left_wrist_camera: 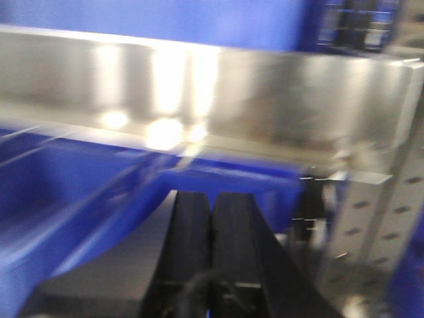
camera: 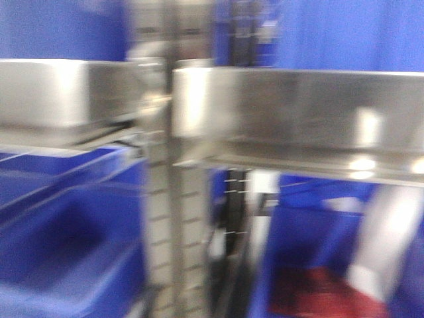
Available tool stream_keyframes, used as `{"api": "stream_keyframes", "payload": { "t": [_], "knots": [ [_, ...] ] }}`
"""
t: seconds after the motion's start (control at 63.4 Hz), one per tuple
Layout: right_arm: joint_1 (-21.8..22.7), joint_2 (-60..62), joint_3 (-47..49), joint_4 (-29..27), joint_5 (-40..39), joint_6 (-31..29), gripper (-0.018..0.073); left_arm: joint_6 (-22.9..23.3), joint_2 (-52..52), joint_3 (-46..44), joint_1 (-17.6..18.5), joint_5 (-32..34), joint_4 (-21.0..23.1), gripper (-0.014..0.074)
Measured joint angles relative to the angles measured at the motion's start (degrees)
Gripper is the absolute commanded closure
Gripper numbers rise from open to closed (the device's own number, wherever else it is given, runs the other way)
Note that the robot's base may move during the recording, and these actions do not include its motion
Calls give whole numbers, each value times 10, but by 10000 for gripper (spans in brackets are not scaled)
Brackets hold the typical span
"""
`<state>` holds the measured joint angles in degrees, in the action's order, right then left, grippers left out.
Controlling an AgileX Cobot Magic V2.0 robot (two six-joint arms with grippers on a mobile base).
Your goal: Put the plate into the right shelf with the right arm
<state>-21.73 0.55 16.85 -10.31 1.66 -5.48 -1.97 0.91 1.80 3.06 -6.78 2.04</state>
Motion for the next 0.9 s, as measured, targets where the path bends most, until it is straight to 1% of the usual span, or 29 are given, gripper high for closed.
{"api": "stream_keyframes", "payload": {
  "t": [0.9],
  "knots": [
    [0,0,0,0,0,0,505,0,0,0,0,0,0,643]
  ]
}}
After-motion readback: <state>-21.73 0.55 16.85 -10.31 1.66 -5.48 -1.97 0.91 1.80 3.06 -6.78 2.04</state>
